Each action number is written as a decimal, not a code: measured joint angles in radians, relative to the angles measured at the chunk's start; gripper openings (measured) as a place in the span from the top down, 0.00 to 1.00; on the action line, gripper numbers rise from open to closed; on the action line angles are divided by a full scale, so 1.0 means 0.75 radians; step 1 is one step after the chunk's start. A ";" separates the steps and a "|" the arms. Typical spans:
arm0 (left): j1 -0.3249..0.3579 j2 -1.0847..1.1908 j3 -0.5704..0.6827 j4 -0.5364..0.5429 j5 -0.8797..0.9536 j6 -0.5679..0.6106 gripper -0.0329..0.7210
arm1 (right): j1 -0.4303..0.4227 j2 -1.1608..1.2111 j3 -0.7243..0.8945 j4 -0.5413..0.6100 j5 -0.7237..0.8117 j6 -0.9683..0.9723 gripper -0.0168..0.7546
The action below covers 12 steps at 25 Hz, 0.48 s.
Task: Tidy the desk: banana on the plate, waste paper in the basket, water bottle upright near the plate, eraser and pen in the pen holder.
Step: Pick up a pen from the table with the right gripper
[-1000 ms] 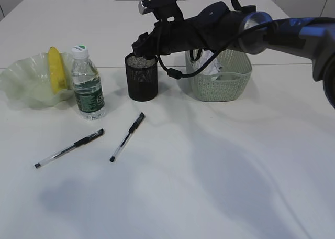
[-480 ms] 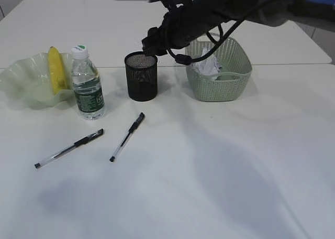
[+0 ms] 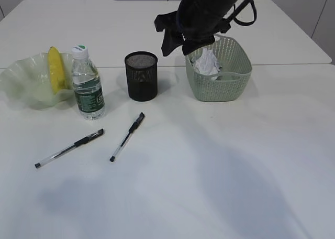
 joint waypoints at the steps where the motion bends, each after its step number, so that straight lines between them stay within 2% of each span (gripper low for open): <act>1: 0.000 0.000 0.000 0.000 0.000 0.000 0.35 | 0.000 -0.007 0.000 0.000 0.040 0.061 0.46; 7: 0.000 0.000 0.000 0.000 0.000 0.000 0.35 | 0.028 -0.028 0.000 -0.028 0.226 0.298 0.46; 12: 0.000 0.000 0.000 0.000 0.000 0.000 0.35 | 0.137 -0.028 0.000 -0.215 0.244 0.531 0.47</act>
